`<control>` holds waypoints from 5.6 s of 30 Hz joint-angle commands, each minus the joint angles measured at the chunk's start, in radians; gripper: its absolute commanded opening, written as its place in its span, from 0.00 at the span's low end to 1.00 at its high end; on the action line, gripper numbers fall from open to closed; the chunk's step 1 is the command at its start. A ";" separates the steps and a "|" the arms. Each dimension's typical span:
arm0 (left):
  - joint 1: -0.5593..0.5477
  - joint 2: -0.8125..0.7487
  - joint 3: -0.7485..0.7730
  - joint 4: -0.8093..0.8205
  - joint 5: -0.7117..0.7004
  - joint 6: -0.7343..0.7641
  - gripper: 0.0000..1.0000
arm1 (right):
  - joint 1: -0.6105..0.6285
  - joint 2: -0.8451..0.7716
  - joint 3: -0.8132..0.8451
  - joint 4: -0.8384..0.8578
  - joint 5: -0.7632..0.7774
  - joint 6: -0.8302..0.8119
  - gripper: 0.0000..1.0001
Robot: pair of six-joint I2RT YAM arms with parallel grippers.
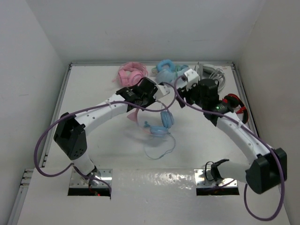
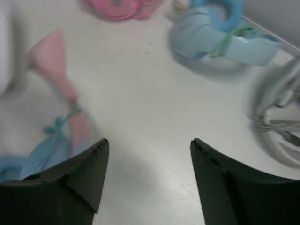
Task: Wrap the headphones
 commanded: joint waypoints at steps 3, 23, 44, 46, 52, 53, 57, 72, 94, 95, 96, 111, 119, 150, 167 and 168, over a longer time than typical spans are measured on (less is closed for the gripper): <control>0.091 -0.018 0.075 0.016 -0.062 -0.105 0.00 | 0.006 -0.238 -0.337 0.194 -0.383 0.037 0.73; 0.263 -0.176 0.171 0.099 0.080 -0.374 0.00 | 0.447 0.280 -0.401 0.489 -0.196 0.090 0.67; 0.264 -0.201 0.421 0.015 0.111 -0.414 0.00 | 0.479 0.565 -0.248 0.727 0.044 0.189 0.67; 0.264 -0.199 0.450 0.005 0.111 -0.412 0.00 | 0.479 0.553 -0.235 0.762 0.054 0.189 0.68; 0.264 -0.201 0.482 0.004 0.072 -0.404 0.00 | 0.480 0.536 -0.171 0.842 0.183 0.209 0.76; 0.263 -0.202 0.484 0.002 0.071 -0.404 0.00 | 0.479 0.554 -0.148 0.828 0.194 0.190 0.75; 0.264 -0.210 0.500 0.001 0.071 -0.414 0.00 | 0.480 0.662 -0.008 0.684 0.301 0.239 0.66; 0.264 -0.216 0.528 0.011 0.000 -0.415 0.00 | 0.493 0.723 -0.026 0.704 0.387 0.317 0.00; 0.494 -0.027 0.462 0.297 -0.138 -0.299 0.00 | 0.852 0.403 -0.182 0.541 0.177 0.166 0.00; 0.493 -0.037 0.432 0.307 -0.130 -0.282 0.00 | 0.853 0.383 -0.174 0.521 0.175 0.141 0.00; 0.493 -0.044 0.363 0.324 -0.118 -0.268 0.00 | 0.853 0.358 -0.156 0.495 0.192 0.127 0.00; 0.243 -0.231 -0.151 0.374 -0.044 0.051 0.00 | 0.504 0.019 -0.087 0.455 0.498 -0.169 0.00; 0.136 -0.236 -0.196 0.288 -0.038 0.083 0.00 | 0.347 0.152 0.198 0.422 0.514 -0.258 0.00; 0.023 -0.336 -0.102 0.139 0.112 -0.018 0.00 | 0.095 0.278 0.270 0.377 0.254 -0.097 0.00; 0.022 -0.328 0.149 -0.016 0.275 -0.127 0.00 | 0.002 0.307 0.087 0.532 -0.100 0.176 0.27; 0.022 -0.324 0.176 -0.045 0.301 -0.143 0.00 | 0.003 0.310 0.043 0.597 -0.149 0.199 0.40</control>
